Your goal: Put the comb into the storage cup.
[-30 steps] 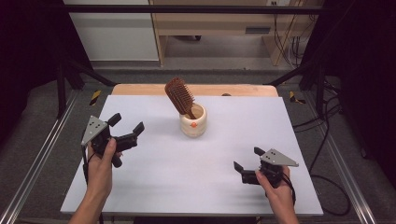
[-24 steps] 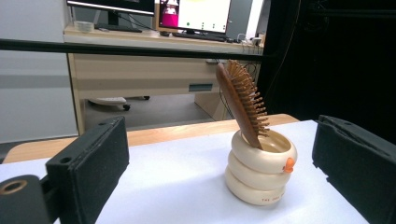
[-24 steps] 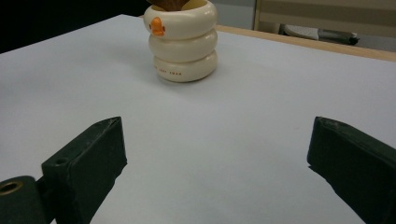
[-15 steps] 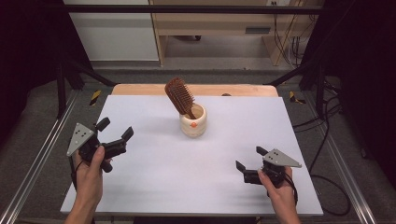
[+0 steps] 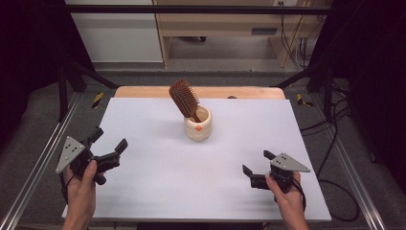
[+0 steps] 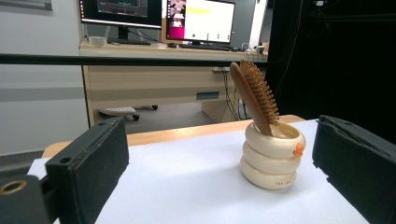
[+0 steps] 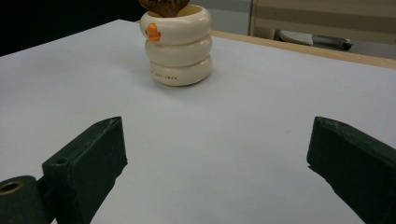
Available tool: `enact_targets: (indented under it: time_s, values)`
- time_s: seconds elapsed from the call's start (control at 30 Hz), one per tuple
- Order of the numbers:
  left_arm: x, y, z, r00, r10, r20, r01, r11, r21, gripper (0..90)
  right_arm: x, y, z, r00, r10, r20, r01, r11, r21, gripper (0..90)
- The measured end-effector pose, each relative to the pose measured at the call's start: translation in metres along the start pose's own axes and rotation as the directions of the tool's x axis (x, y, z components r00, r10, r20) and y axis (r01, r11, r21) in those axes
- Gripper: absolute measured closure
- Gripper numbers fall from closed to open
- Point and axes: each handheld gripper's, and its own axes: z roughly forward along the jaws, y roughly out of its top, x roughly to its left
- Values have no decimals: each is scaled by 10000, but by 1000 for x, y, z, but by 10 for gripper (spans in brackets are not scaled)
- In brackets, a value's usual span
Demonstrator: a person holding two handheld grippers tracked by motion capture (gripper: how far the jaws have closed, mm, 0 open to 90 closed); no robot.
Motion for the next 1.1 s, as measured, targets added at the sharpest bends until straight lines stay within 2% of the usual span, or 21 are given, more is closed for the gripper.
enact_targets:
  time_s: [0.17,0.37,0.43,0.73,1.1]
  values:
    - [0,-5,-8,9998,215,35,-215,9997,83,38,-3,2,-1,9999,42,126,-41,9999,-121,50]
    - [1,-12,-18,9996,292,13,-292,9994,183,37,-5,5,-5,9996,41,272,-31,9993,-370,50]
    - [1,-14,-20,9998,177,32,-177,9997,162,37,-6,6,-6,9995,-10,305,23,9991,-424,49]
    - [3,-26,-29,9997,225,-97,-223,9994,267,35,-11,4,-18,9989,-205,420,230,9980,-596,41]
    - [2,-38,-30,9999,45,91,-49,9988,483,35,-18,-4,-27,9988,-151,472,184,9974,-690,41]
